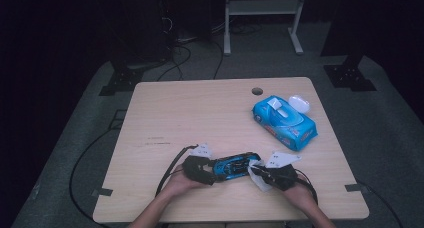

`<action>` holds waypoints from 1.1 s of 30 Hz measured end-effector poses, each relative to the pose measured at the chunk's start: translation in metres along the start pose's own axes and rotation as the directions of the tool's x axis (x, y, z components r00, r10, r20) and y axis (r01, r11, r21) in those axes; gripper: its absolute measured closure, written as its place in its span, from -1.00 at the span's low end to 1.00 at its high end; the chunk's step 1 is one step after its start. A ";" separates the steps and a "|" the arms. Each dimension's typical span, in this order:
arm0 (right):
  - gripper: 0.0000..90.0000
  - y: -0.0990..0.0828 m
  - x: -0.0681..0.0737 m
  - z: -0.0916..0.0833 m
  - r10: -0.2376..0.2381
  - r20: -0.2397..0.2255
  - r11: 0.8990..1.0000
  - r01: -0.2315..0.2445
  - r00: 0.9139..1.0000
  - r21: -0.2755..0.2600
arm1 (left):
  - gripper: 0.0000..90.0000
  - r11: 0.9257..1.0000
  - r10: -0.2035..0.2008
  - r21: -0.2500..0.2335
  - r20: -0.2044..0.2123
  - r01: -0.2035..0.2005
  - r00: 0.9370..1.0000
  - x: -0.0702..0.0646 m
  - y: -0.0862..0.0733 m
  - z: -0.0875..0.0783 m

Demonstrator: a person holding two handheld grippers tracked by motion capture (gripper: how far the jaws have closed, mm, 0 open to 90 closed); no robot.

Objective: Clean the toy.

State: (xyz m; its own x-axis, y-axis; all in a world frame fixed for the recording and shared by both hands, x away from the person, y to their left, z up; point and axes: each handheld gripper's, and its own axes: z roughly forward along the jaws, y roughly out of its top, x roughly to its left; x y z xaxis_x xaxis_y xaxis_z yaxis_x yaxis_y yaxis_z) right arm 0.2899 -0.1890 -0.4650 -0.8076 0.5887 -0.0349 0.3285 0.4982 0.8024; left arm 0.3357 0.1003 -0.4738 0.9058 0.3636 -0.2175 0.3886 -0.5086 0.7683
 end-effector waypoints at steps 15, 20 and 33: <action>0.92 0.006 0.002 -0.014 0.026 -0.039 0.999 -0.028 0.999 -0.039 | 0.45 0.985 0.140 -0.090 -0.059 -0.145 0.988 -0.013 0.003 -0.008; 0.92 0.016 0.005 -0.020 0.022 -0.059 0.995 -0.028 0.998 -0.097 | 0.48 0.977 0.190 -0.077 -0.097 -0.198 0.977 -0.018 0.003 -0.007; 0.91 0.074 0.025 0.034 0.028 -0.144 0.997 -0.039 0.989 -0.073 | 0.54 0.968 0.223 -0.085 -0.143 -0.236 0.964 -0.020 0.000 -0.007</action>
State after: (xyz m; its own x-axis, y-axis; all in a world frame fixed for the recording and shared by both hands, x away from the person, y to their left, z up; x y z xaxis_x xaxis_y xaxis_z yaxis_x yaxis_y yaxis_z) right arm 0.3108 -0.1153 -0.4266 -0.8604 0.5043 0.0735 0.3225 0.4270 0.8448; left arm 0.3164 0.0988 -0.4653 0.9360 0.3487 0.0473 0.1478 -0.5116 0.8464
